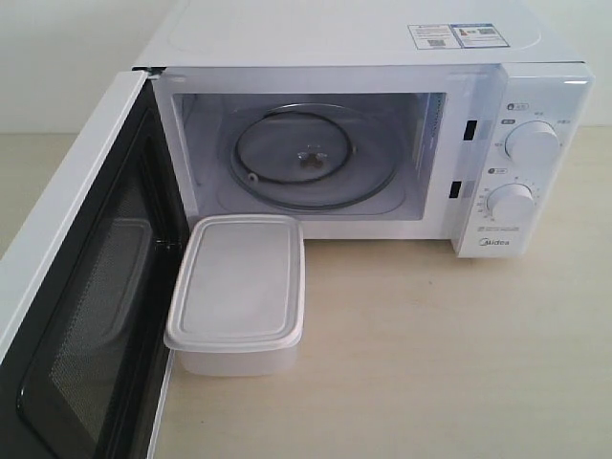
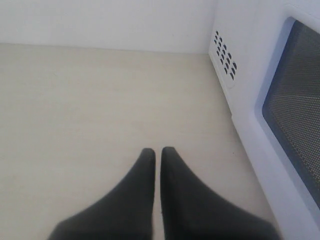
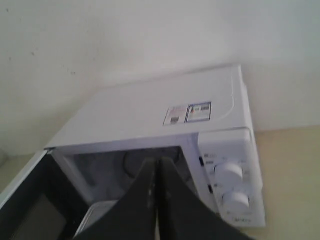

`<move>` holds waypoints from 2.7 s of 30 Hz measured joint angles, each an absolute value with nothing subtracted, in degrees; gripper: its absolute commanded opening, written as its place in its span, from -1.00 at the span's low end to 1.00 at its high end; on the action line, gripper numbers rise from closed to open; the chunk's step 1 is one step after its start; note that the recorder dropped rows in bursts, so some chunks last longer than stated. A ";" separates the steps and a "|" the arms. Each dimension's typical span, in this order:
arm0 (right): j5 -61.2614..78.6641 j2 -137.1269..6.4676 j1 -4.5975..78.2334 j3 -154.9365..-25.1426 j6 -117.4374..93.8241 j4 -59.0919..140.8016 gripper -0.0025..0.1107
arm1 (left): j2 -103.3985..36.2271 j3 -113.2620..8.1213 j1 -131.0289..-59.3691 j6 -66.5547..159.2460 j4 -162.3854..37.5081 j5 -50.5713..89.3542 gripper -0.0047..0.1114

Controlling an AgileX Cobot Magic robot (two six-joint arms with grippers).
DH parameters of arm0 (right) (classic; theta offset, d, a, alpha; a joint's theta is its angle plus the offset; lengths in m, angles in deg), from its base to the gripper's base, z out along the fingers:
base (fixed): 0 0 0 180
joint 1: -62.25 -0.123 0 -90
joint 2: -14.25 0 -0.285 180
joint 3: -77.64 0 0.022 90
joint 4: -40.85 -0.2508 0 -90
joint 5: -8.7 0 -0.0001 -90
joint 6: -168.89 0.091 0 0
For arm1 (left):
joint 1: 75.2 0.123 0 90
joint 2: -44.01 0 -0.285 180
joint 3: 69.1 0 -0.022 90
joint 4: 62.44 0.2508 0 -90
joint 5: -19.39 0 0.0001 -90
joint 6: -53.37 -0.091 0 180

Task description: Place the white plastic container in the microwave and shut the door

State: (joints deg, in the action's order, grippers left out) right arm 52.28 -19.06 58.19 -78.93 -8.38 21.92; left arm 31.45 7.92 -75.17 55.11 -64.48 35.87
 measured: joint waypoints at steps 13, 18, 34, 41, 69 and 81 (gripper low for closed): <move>62.68 -34.15 58.19 -78.77 -21.74 1.45 -0.96 | 31.45 7.92 -75.17 55.11 -64.48 35.87 -0.84; 61.95 -38.27 58.19 -75.22 -28.50 -8.20 -0.96 | 31.45 7.92 -75.17 55.11 -64.48 35.87 -0.84; 61.80 -56.32 58.19 -65.53 -50.12 -29.15 -0.96 | 31.45 7.92 -75.17 55.11 -64.48 35.87 -0.84; 61.70 -67.36 58.19 -65.44 -59.14 -35.24 -0.96 | 31.45 7.92 -75.17 55.11 -64.48 35.87 -0.84; 66.22 -106.14 49.74 -74.86 -87.64 -59.02 -0.59 | 31.45 7.92 -75.17 55.11 -64.48 35.87 -0.84; 63.35 -106.14 48.18 -74.99 -86.40 -59.02 0.31 | 31.45 7.92 -75.17 55.11 -64.48 35.87 -0.84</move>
